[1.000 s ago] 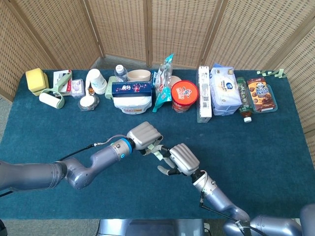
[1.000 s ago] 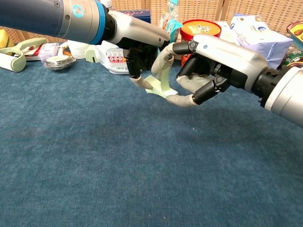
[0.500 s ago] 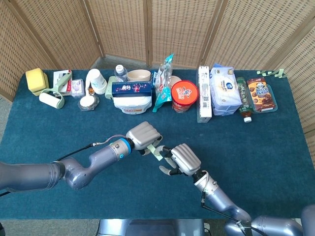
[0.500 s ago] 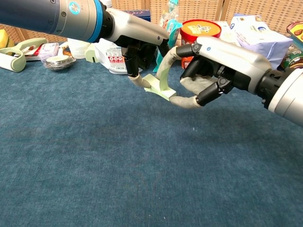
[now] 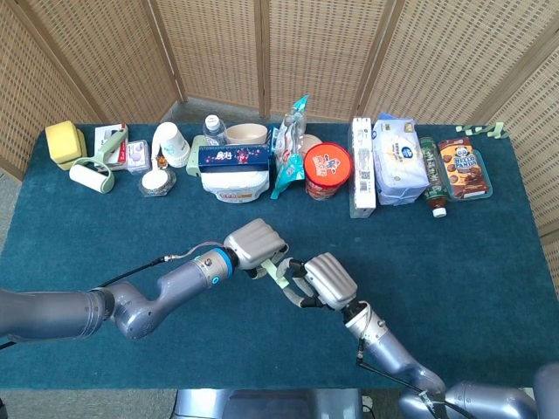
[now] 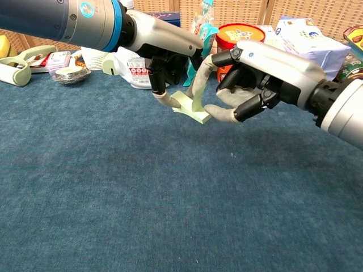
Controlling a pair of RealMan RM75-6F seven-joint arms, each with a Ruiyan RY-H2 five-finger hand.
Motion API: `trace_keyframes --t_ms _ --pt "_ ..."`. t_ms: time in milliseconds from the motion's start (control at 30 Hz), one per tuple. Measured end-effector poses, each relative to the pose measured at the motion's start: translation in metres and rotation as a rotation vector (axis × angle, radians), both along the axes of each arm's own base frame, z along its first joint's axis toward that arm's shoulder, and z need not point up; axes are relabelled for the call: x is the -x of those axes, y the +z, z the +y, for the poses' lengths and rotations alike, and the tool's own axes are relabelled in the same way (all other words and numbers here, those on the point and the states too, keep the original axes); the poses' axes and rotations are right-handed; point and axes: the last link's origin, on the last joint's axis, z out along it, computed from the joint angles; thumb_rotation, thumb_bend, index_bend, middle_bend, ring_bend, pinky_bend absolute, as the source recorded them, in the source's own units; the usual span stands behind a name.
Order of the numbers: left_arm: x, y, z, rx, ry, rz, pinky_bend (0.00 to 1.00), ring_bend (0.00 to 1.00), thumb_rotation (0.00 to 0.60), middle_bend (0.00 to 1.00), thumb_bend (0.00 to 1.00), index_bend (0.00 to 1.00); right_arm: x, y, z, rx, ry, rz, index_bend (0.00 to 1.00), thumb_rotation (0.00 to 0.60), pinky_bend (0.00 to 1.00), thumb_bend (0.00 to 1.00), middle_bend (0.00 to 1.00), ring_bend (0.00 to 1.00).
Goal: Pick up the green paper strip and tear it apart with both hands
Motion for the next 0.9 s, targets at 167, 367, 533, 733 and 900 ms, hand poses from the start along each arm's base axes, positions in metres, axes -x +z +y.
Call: trace_keyframes --t_ms 167,367,533,733,900 --pt "0.0001 0.0 -0.0006 0.001 -0.001 0.002 1.0 1.0 0.6 1.0 0.46 0.62 -0.0002 -0.0014 -0.0006 0.003 -0.003 -0.005 0.51 0.6 1.0 0.41 0.95 0.94" --pt "0.0004 0.0 -0.0015 0.003 -0.005 0.006 1.0 1.0 0.6 1.0 0.46 0.62 -0.001 -0.0024 -0.0013 0.005 -0.009 -0.014 0.56 0.6 1.0 0.41 0.96 0.95" --pt "0.0008 -0.0002 -0.0018 0.004 -0.006 0.008 1.0 1.0 0.6 1.0 0.46 0.62 -0.0008 -0.003 -0.0016 0.005 -0.014 -0.015 0.58 0.6 1.0 0.42 0.96 0.95" --pt "0.0017 -0.0008 -0.0012 0.004 -0.002 0.01 1.0 1.0 0.6 1.0 0.46 0.62 -0.0009 -0.004 -0.0017 0.002 -0.017 -0.02 0.6 0.6 1.0 0.42 0.97 0.95" --pt "0.002 -0.0012 -0.0011 0.004 -0.002 0.011 1.0 1.0 0.6 1.0 0.46 0.62 -0.0013 -0.0041 -0.002 0.002 -0.018 -0.022 0.63 0.6 1.0 0.42 0.97 0.95"
